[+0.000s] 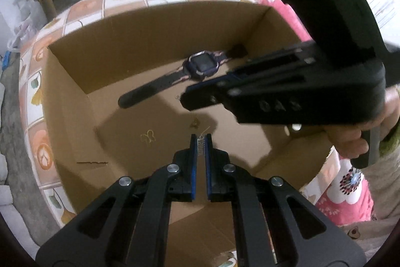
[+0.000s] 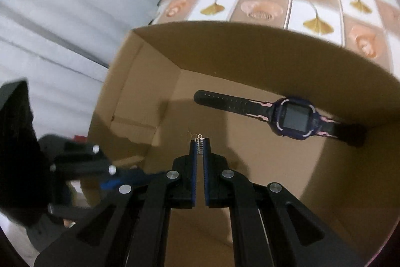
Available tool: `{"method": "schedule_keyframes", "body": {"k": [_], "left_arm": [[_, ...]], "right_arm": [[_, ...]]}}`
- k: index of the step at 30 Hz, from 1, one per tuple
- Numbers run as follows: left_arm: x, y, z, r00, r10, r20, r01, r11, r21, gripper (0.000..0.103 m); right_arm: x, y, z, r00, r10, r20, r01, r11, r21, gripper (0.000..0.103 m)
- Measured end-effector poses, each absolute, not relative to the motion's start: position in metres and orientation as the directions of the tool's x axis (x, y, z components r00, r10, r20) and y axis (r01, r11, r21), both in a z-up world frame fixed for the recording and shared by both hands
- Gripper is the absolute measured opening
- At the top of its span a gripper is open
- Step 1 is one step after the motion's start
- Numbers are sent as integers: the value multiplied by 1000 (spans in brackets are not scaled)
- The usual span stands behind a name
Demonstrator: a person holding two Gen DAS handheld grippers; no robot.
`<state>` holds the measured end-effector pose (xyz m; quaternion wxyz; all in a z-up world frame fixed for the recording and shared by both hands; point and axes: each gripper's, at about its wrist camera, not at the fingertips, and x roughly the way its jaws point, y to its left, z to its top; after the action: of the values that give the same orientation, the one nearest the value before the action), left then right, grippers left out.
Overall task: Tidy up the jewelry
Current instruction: 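Open the right tool over the box while the left tool opens to drop the bar charm, then withdraw both tools from the box back over the table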
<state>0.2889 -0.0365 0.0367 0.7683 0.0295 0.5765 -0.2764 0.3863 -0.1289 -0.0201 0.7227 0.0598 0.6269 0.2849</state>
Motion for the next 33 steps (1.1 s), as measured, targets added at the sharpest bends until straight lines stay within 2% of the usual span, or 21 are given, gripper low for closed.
{"method": "schedule_keyframes", "body": {"k": [4, 9, 11, 18, 21, 23, 26, 28, 30, 33], "left_arm": [[291, -33, 31, 170, -367, -915, 455, 853, -258, 6], [287, -24, 34, 177, -381, -908, 431, 859, -276, 32], [284, -20, 39, 188, -393, -900, 423, 860, -287, 41], [260, 4, 85, 363, -424, -829, 427, 867, -257, 43], [232, 29, 117, 474, -454, -755, 417, 871, -261, 52], [210, 48, 133, 542, -451, -710, 393, 882, -260, 53], [180, 75, 144, 615, -428, -663, 345, 901, -262, 57], [155, 94, 141, 656, -409, -634, 307, 912, -271, 58], [136, 104, 126, 657, -399, -640, 276, 917, -288, 58], [117, 100, 95, 632, -354, -689, 236, 935, -265, 58]], "right_arm": [[391, -127, -28, 44, 457, -888, -324, 847, 420, 5], [391, -131, -28, 57, 478, -877, -304, 845, 441, 9], [390, -135, -24, 73, 485, -871, -296, 845, 445, 24], [363, -154, 27, 208, 551, -808, -349, 814, 465, 25], [332, -170, 59, 288, 606, -742, -405, 779, 478, 31], [302, -184, 80, 329, 656, -679, -455, 740, 495, 37], [244, -200, 95, 324, 736, -595, -557, 656, 509, 38], [208, -203, 94, 327, 769, -550, -612, 616, 497, 39], [178, -202, 81, 331, 782, -528, -631, 599, 492, 46], [147, -190, 42, 347, 740, -576, -567, 655, 500, 47]]}}
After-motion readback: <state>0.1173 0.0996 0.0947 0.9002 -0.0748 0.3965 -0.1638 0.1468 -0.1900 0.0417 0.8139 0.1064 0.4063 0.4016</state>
